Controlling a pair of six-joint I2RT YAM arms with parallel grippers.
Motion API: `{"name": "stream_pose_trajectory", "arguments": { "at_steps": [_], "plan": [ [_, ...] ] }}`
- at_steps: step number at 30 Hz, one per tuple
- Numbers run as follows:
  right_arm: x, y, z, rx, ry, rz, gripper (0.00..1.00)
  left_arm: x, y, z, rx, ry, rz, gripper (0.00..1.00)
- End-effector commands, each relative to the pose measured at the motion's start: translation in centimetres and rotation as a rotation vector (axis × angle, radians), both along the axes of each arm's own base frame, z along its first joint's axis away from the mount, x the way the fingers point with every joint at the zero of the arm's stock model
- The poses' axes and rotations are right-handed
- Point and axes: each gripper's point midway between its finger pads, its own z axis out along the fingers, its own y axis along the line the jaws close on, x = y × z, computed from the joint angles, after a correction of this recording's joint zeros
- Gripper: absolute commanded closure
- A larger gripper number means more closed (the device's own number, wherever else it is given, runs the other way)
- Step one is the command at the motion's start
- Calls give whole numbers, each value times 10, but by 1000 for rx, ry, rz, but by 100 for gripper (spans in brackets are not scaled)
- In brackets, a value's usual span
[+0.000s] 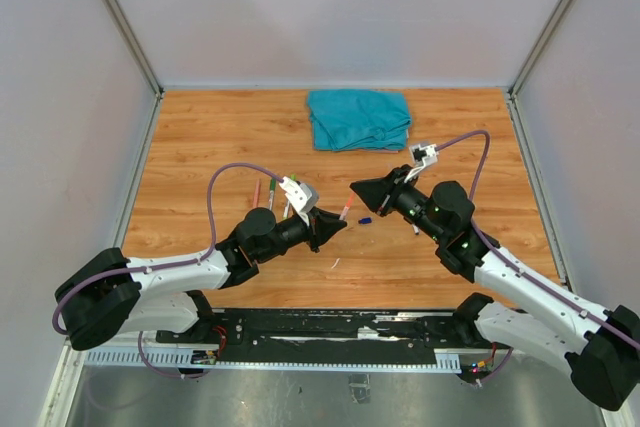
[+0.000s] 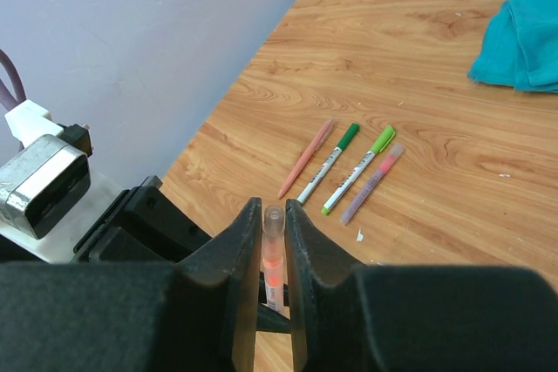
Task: Insert the pens into the pen caps
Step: Press the pen cap onto the pen.
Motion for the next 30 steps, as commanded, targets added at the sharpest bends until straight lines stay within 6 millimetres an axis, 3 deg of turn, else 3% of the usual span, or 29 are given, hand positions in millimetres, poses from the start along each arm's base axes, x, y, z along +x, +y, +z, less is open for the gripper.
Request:
{"name": "stream_pose_trajectory", "arguments": {
  "at_steps": [1,8,17,30],
  "plan": [
    [-4,5,3,-22,-38,30,87,0,-6,20,-48,-46,-14,100],
    [-10,8,-11,-95,-101,51,99,0,-6,19,-46,-43,-15,99],
    [-23,18,-27,-178,-138,101,99,1,-6,20,-48,-42,-10,99],
    [-44,24,-83,-243,-13,141,99,-1,3,28,-86,-56,10,99]
  ]
}}
